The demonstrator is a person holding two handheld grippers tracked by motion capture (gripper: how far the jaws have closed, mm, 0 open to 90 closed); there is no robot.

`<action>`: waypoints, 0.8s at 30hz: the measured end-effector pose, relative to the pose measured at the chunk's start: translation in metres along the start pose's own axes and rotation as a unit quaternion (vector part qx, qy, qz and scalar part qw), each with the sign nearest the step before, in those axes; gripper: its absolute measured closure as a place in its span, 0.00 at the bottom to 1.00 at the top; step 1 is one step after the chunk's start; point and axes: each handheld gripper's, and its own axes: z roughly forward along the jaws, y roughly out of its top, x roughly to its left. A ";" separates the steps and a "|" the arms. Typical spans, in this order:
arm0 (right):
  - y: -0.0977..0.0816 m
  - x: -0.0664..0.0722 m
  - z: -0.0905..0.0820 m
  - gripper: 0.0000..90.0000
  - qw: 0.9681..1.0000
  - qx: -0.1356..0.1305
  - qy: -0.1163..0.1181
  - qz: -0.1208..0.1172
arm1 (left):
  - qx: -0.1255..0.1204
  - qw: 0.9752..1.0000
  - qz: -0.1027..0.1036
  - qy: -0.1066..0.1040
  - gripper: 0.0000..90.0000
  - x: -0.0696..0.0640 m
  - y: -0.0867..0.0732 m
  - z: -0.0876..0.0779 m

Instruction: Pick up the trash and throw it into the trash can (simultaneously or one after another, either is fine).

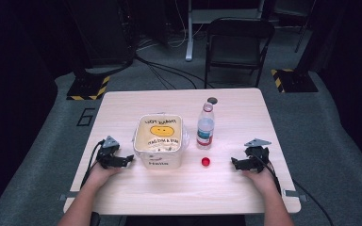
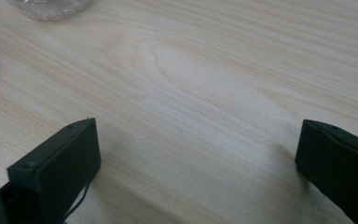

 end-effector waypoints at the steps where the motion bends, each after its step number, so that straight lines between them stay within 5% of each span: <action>1: 0.000 -0.001 0.000 0.00 1.000 -0.001 0.000 -0.002 | -0.001 1.000 -0.002 0.000 0.13 0.000 0.000 0.000; 6: 0.002 0.000 0.000 0.03 1.000 0.005 0.000 0.007 | 0.002 1.000 -0.002 -0.001 0.13 0.000 0.000 0.000; 8: 0.003 -0.001 -0.001 0.09 1.000 0.007 0.005 0.003 | 0.001 1.000 -0.003 -0.001 0.13 -0.001 0.000 0.000; 9: 0.006 -0.002 -0.004 0.23 1.000 0.005 0.013 -0.013 | -0.002 1.000 -0.002 0.000 0.13 -0.001 0.000 0.000; 14: 0.010 0.000 -0.005 0.33 1.000 0.012 0.014 -0.005 | 0.003 1.000 0.001 0.000 0.14 -0.003 -0.002 -0.003; 24: 0.011 0.003 -0.007 0.44 1.000 0.014 0.010 0.000 | -0.001 1.000 -0.001 -0.002 0.14 -0.005 -0.005 -0.005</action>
